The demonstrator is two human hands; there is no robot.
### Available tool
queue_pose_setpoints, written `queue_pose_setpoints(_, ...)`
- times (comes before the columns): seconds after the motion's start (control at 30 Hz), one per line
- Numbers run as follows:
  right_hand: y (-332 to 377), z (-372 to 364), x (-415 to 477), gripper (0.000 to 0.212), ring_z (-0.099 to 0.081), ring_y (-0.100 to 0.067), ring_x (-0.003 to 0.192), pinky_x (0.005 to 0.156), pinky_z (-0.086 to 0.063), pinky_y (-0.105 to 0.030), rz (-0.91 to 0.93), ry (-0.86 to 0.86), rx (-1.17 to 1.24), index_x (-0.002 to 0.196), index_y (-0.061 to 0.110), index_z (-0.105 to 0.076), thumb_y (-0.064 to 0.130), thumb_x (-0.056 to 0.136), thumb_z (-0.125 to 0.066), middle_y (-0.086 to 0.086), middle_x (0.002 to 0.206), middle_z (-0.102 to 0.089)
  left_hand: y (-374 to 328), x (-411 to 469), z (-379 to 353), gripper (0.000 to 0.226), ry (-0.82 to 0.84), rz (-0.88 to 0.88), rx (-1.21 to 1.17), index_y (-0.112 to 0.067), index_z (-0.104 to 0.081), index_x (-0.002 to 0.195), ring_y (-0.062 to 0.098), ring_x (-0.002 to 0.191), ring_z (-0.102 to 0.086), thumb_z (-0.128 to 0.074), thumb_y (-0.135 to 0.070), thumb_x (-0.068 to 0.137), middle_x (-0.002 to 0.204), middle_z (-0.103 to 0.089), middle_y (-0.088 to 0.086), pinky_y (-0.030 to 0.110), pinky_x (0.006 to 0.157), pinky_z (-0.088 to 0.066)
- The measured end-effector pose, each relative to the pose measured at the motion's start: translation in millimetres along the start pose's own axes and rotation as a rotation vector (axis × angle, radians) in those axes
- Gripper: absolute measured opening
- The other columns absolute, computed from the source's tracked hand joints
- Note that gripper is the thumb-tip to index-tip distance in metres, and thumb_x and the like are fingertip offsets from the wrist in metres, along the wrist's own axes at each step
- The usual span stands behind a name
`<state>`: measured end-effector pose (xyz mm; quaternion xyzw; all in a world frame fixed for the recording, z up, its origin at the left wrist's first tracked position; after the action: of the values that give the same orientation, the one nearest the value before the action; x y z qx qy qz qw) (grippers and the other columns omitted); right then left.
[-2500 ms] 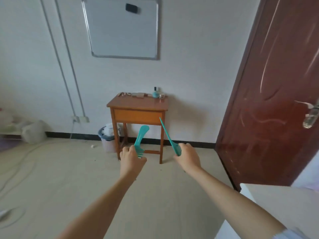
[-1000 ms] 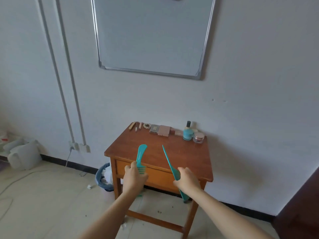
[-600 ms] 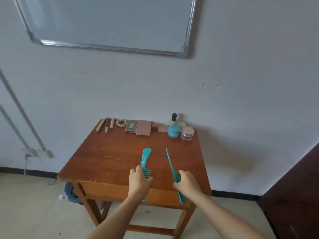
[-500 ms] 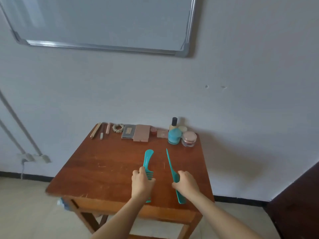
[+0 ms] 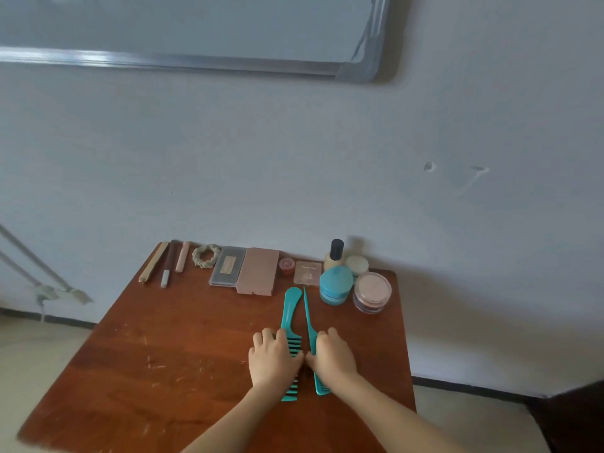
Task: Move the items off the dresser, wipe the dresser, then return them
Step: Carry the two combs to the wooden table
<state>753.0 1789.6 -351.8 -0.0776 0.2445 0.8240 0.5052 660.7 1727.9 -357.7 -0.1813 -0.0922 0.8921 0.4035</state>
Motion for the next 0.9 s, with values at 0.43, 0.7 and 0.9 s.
queue_pose_setpoints(0.43,-8.1,20.6,16.5,0.033,-0.048,-0.024,0.114,0.091,-0.043,-0.035,0.015,-0.067,-0.027,0.124,0.010,-0.052,0.020,0.093,-0.046,-0.007,0.121,-0.050,11.6,37.0,23.2,0.036,0.022,-0.273,-0.079,-0.022,-0.050,0.128,0.010,0.114,-0.043,-0.037,-0.032,0.096,0.129,-0.048,-0.006,0.022,0.095,-0.037)
queue_pose_setpoints(0.7,2.8,38.6,-14.3,0.052,-0.035,-0.021,0.128,0.104,-0.037,-0.032,-0.156,-0.215,-0.087,0.142,0.021,-0.032,0.031,0.093,-0.048,-0.003,0.138,-0.039,18.9,52.2,46.1,0.046,0.079,-0.630,-0.006,-0.025,-0.033,0.141,0.015,0.137,-0.023,-0.038,-0.035,0.096,0.149,-0.030,-0.007,0.032,0.112,-0.026)
queue_pose_setpoints(0.9,-5.2,37.6,-84.3,0.059,-0.020,-0.023,0.139,0.113,-0.023,-0.034,-0.413,-0.305,-0.064,0.145,0.023,-0.025,0.036,0.092,-0.048,-0.006,0.151,-0.023,2.2,27.2,58.6,0.049,0.148,-0.863,0.088,-0.023,-0.026,0.144,0.021,0.143,-0.014,-0.035,-0.035,0.097,0.154,-0.020,-0.003,0.037,0.115,-0.018)
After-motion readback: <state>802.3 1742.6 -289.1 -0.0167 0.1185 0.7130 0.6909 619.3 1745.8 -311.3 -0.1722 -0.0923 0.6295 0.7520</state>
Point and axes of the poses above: each hand's wrist, its own x-axis towards the middle knuckle, its own z-axis out of the back of the hand, y = z × x, the point moved 4 cm from there along x, towards the middle knuckle
